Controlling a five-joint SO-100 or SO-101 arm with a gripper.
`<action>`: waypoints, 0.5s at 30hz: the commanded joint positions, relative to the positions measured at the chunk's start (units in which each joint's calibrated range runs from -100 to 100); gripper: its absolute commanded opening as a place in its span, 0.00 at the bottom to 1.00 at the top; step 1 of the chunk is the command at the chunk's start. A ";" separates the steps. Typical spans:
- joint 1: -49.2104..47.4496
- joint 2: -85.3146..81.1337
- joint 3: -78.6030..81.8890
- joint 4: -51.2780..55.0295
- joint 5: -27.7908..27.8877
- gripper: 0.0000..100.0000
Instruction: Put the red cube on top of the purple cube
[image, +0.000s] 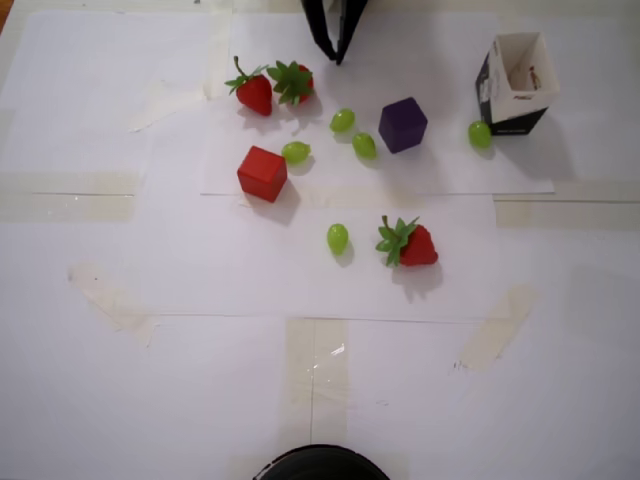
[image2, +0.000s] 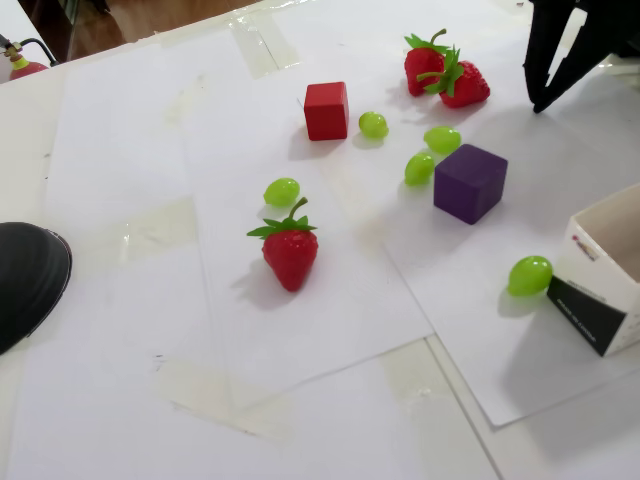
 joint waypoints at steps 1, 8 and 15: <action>0.14 0.32 -0.91 0.26 0.59 0.00; 4.26 0.32 -11.45 4.68 0.44 0.00; 6.61 0.40 -22.82 4.51 -2.05 0.00</action>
